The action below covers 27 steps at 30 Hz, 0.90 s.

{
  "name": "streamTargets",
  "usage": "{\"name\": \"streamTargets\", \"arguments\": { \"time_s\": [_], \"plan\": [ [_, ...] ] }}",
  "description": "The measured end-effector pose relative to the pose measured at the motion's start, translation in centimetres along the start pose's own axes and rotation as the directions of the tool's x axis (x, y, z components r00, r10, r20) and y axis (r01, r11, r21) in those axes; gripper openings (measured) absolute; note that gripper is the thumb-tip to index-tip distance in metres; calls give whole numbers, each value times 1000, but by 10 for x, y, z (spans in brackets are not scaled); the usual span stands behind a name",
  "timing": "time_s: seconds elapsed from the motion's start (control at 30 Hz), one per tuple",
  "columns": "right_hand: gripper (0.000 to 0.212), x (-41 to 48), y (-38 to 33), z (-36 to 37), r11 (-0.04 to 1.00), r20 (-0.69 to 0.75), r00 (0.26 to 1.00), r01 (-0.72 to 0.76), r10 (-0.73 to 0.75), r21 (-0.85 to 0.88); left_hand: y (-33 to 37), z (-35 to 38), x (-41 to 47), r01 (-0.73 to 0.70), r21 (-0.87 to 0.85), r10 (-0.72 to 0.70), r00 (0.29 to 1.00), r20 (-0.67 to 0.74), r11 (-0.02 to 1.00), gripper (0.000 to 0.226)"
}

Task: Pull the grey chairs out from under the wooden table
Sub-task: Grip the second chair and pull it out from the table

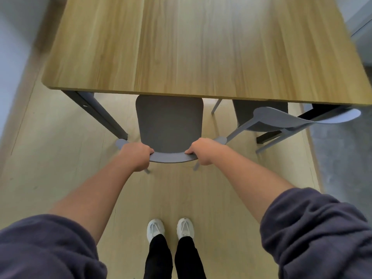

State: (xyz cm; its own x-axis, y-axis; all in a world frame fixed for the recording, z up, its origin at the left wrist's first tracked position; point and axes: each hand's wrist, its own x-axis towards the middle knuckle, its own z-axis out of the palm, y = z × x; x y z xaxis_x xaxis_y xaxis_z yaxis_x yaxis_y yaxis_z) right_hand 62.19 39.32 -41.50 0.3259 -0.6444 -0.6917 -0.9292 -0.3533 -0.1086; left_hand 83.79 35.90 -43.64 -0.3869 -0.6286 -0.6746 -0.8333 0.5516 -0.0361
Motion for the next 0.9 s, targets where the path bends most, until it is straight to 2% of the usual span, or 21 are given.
{"name": "streamTargets", "arguments": {
  "time_s": [0.1,0.23,0.4,0.5,0.77,0.9],
  "plan": [
    [28,0,1,0,1000,17,1000,15,-15,-21,2,2,-4,36,2,-36,998,-50,999,30],
    [37,-5,-6,3,1000,34,999,22,-22,-1,1,5,-13,15,10,-14,998,-62,1000,29],
    [40,-16,-23,18,1000,40,999,27,-28,13,7,13,-34,-18,124,20,1000,-21,992,25],
    [45,-24,-36,29,1000,53,998,19,-20,23,9,23,-48,-30,136,30,1000,2,990,24],
    [42,-48,-77,57,999,50,999,-16,14,45,15,57,-87,-62,182,56,998,33,981,18],
    [48,-60,-95,72,996,46,998,-37,34,79,15,74,-103,-73,207,70,997,23,976,18]
  ]
}}
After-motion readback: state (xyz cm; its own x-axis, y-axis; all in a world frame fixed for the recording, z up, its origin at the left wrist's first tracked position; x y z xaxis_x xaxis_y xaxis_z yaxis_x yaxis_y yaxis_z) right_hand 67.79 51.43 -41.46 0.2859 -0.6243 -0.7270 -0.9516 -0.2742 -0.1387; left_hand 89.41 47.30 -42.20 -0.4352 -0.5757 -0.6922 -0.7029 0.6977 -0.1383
